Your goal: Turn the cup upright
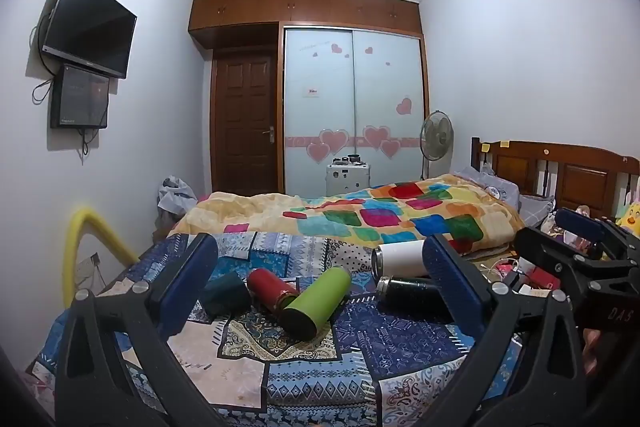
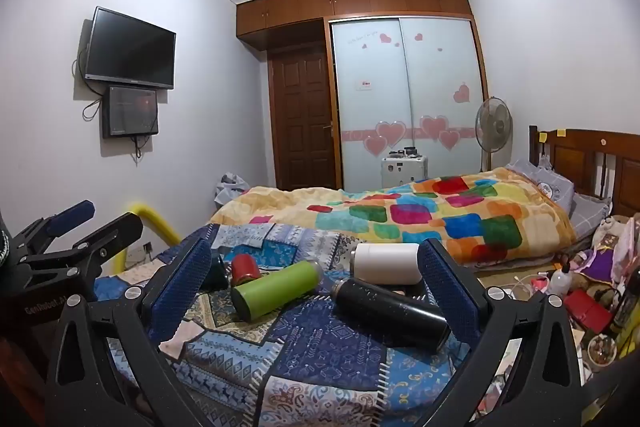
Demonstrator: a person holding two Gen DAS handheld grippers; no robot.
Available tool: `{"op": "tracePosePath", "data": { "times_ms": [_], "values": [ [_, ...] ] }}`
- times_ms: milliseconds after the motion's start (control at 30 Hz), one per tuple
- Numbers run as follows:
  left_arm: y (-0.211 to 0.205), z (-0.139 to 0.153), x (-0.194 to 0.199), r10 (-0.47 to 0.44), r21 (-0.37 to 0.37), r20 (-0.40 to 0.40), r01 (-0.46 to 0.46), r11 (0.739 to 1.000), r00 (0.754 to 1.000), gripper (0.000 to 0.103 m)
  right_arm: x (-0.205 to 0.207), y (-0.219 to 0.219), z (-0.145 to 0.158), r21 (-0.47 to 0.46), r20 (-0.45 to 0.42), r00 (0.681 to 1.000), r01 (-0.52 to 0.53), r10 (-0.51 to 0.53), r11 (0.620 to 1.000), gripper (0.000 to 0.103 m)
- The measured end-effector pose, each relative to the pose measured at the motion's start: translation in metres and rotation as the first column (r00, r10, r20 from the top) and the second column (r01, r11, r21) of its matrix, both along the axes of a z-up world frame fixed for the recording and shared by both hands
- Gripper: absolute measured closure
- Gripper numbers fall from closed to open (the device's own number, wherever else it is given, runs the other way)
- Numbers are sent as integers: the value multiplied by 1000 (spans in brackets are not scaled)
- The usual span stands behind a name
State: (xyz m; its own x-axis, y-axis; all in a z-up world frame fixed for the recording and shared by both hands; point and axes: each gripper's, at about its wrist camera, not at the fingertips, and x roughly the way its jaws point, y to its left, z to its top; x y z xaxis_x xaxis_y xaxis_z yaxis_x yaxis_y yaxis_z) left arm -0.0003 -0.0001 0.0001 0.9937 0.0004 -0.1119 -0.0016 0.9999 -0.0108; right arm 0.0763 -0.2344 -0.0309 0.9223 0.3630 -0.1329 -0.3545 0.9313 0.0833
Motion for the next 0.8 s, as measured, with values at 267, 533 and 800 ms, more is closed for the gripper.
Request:
{"op": "tracePosePath", "data": {
  "times_ms": [267, 533, 800],
  "values": [
    [0, 2, 0, 3, 20, 4, -4, 1000, 1000, 0, -1, 0, 1, -2, 1, 1000, 0, 0, 1000, 0],
    [-1, 1, 2, 2, 19, 4, -2, 1000, 1000, 0, -1, 1, 2, -4, 5, 1000, -3, 3, 1000, 0],
    [0, 2, -1, 2, 14, 8, -2, 1000, 1000, 0, -2, 2, 2, -6, 9, 1000, -3, 3, 1000, 0]
  ]
}}
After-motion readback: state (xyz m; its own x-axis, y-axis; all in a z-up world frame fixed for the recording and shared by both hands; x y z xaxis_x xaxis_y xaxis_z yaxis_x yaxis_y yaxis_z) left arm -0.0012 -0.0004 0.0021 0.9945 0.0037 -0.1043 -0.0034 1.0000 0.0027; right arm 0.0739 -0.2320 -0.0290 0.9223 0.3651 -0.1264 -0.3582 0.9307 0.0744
